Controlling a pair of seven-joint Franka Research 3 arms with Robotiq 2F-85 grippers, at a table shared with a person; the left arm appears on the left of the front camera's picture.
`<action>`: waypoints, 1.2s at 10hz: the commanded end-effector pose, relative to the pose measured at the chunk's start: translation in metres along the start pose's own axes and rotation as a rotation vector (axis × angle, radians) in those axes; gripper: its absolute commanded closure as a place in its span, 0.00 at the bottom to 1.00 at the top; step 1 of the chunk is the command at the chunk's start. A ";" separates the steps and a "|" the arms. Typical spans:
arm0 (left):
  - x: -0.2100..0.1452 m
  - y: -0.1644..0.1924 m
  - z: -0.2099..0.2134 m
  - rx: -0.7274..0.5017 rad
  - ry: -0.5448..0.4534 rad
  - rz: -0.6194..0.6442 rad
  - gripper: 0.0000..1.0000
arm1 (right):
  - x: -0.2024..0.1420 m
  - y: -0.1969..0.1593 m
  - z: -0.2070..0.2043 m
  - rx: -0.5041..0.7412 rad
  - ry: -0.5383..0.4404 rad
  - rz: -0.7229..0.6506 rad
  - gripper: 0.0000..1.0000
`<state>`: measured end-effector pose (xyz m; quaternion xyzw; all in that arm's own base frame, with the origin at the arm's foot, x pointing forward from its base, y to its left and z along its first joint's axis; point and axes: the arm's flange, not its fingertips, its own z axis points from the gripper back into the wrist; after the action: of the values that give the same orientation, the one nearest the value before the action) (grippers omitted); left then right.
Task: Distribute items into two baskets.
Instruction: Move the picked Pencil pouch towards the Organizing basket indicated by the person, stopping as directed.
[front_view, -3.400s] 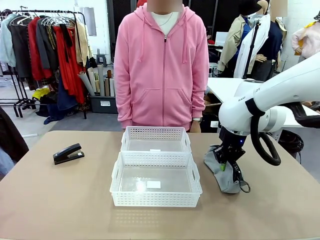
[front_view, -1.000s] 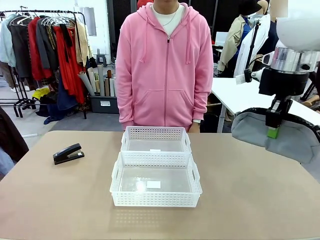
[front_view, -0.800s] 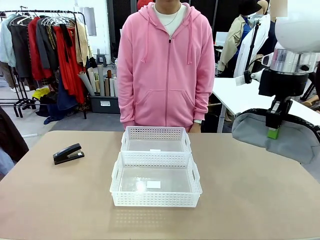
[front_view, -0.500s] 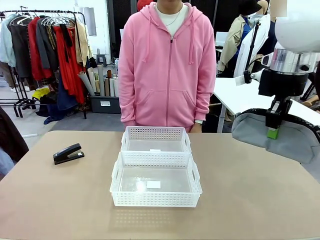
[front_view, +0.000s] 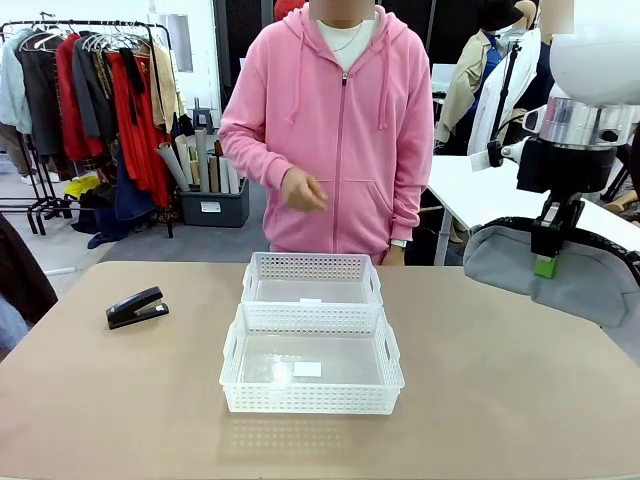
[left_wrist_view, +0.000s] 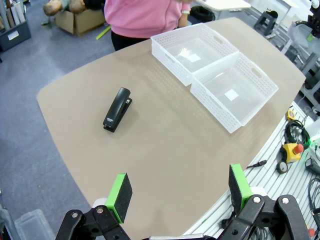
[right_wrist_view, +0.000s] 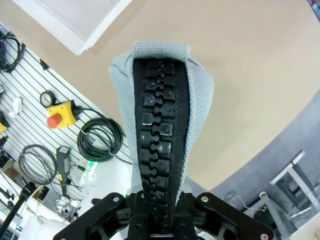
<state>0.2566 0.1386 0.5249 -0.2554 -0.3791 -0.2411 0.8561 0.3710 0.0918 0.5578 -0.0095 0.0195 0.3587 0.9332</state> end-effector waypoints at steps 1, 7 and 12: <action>0.001 0.000 0.000 -0.005 -0.007 -0.002 0.00 | -0.001 0.002 0.003 0.007 -0.013 -0.001 1.00; 0.001 0.000 0.000 -0.005 -0.007 -0.002 0.00 | -0.001 0.002 0.003 0.007 -0.013 -0.001 1.00; 0.001 0.000 0.000 -0.005 -0.007 -0.002 0.00 | -0.001 0.002 0.003 0.007 -0.013 -0.001 1.00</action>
<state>0.2566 0.1386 0.5249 -0.2554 -0.3791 -0.2411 0.8561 0.3710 0.0918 0.5578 -0.0095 0.0195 0.3587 0.9332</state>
